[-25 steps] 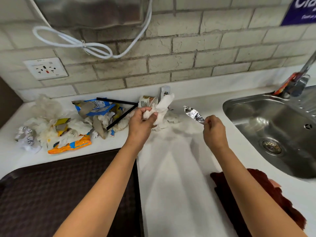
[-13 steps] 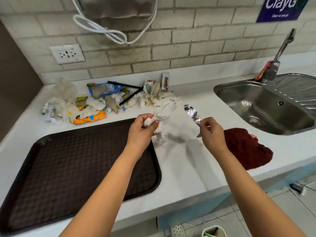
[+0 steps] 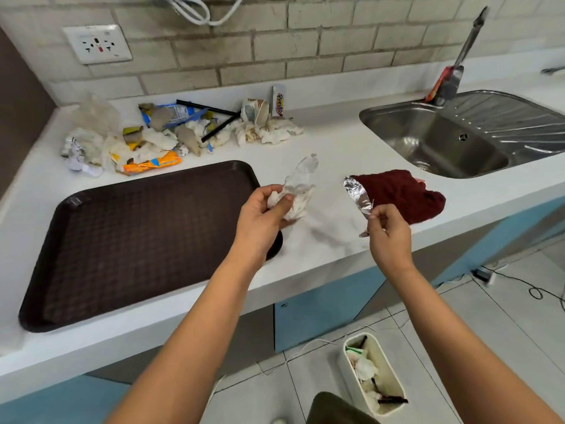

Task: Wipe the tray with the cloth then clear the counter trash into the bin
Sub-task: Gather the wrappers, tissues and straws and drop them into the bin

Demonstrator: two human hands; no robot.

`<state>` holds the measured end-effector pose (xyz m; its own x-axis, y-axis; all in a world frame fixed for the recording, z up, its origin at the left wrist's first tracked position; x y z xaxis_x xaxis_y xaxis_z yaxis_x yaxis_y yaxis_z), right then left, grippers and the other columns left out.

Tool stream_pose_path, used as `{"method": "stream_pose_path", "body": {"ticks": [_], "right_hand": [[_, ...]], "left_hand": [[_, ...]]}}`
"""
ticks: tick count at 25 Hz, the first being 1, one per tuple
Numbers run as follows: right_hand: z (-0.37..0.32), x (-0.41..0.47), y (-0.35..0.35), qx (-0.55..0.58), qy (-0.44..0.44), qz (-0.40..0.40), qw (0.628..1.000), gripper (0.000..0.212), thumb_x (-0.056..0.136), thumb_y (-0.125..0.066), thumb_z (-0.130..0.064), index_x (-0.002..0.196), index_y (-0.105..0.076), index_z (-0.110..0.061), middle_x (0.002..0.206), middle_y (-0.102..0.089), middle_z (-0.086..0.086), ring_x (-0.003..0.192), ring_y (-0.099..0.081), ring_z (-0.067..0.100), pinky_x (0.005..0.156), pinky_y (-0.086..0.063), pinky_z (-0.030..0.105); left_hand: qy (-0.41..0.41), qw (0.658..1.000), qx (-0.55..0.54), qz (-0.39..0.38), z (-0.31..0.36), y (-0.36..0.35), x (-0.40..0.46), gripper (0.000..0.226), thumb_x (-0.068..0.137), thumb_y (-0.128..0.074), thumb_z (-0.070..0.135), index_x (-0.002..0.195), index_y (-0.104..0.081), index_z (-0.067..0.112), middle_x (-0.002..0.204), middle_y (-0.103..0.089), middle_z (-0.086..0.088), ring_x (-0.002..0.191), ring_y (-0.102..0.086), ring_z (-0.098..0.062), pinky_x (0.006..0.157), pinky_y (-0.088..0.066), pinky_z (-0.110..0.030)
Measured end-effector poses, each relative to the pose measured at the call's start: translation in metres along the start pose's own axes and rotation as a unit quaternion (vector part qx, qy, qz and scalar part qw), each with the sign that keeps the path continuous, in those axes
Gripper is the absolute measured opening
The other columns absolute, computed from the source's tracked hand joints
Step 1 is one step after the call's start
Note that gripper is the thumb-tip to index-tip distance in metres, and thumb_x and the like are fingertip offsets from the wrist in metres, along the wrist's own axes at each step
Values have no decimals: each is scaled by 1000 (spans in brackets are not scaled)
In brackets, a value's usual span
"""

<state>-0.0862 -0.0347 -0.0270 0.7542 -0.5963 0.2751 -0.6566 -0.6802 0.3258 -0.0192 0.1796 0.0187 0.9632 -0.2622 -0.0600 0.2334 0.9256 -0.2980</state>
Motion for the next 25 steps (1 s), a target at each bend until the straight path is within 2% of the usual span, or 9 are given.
{"method": "stream_pose_path", "body": {"ticks": [5, 8, 13, 16, 20, 25], "right_hand": [[12, -11, 16, 7, 4, 19, 1000, 12, 90, -46, -1, 83, -50, -9, 62, -49, -2, 49, -51, -5, 48, -40, 8], [29, -17, 41, 4, -2, 45, 999, 16, 89, -48, -3, 81, -49, -16, 62, -47, -6, 49, -45, -4, 48, -34, 7], [79, -33, 98, -7, -44, 95, 995, 25, 89, -47, -5, 78, -46, -27, 68, -49, -7, 56, -45, 1, 52, -39, 11], [129, -54, 136, -37, -102, 74, 991, 20, 91, -47, -6, 81, -48, -24, 69, -49, -2, 59, -45, 9, 53, -39, 20], [198, -91, 172, -64, -193, 5, 979, 30, 89, -51, -4, 74, -48, -29, 66, -53, 1, 59, -52, 20, 54, -44, 25], [284, -138, 195, -75, -334, -42, 939, 26, 87, -51, 1, 72, -49, -20, 71, -56, 10, 66, -54, 27, 65, -47, 36]], "left_hand": [[7, 1000, 3, -26, -1, -26, -18, 14, 89, -58, 7, 92, -57, 20, 93, -60, 2, 73, -65, -2, 72, -58, -26], [6, 998, -34, -59, 6, -51, -25, 15, 89, -56, 4, 91, -57, 19, 91, -61, 1, 72, -65, -3, 73, -58, -29], [34, 993, -22, -108, -15, -107, -52, 12, 89, -56, 6, 92, -57, 17, 98, -59, -5, 80, -63, -13, 77, -57, -33], [68, 991, 0, -112, -50, -144, -73, 13, 89, -55, 5, 92, -56, 17, 97, -60, -7, 83, -62, -17, 74, -57, -31], [130, 987, 37, -92, -116, -177, -104, 17, 88, -56, 2, 89, -56, 20, 92, -64, -1, 74, -65, -7, 67, -57, -25], [219, 971, 82, -56, -208, -201, -133, 17, 88, -57, 4, 90, -57, 21, 93, -64, 2, 77, -64, -8, 65, -57, -21]]}}
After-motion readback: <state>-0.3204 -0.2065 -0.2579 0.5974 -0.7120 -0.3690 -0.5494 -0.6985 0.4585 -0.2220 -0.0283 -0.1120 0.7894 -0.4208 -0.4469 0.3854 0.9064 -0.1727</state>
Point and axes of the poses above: each hand's wrist, its own x-axis towards the middle knuckle, its own y-axis out of the back of the hand, z = x × y, the point moved 4 cm from there along x, towards the middle knuckle
